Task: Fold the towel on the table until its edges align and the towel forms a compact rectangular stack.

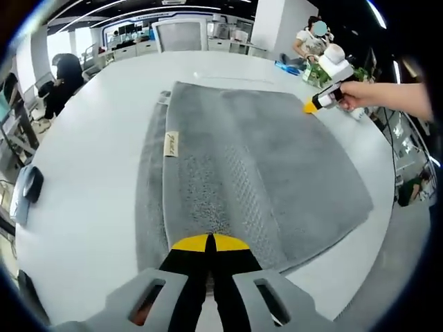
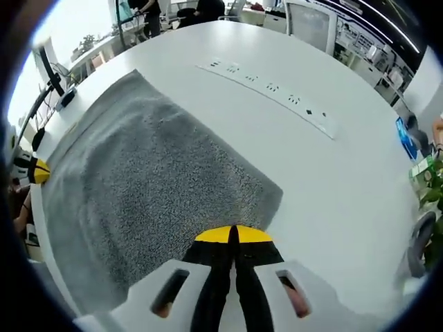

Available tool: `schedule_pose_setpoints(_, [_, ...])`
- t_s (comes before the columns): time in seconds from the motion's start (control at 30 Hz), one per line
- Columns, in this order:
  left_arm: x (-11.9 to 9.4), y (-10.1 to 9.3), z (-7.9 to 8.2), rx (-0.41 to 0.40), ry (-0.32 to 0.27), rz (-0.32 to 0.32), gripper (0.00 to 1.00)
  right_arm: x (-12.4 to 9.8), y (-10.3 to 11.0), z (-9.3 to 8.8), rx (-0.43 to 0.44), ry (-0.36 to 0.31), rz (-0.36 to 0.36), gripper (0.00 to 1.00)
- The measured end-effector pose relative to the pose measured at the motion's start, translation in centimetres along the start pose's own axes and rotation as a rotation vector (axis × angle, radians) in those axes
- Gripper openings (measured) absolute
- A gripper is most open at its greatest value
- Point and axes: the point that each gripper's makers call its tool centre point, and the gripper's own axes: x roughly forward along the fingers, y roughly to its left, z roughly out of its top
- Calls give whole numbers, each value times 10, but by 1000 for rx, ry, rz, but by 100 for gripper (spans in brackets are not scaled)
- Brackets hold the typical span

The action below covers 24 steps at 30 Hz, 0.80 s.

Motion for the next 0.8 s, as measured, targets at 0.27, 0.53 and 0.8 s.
schedule_pose_setpoints(0.27, [8, -3, 11, 61, 17, -5, 1, -8, -7, -17, -7, 6, -26, 0])
schedule_pose_setpoints(0.53, [12, -4, 16, 82, 32, -20, 1, -14, -10, -27, 62, 1, -33, 0])
schedule_pose_setpoints(0.8, [15, -4, 19, 145, 60, -38, 1, -17, -9, -35, 78, 6, -33, 0])
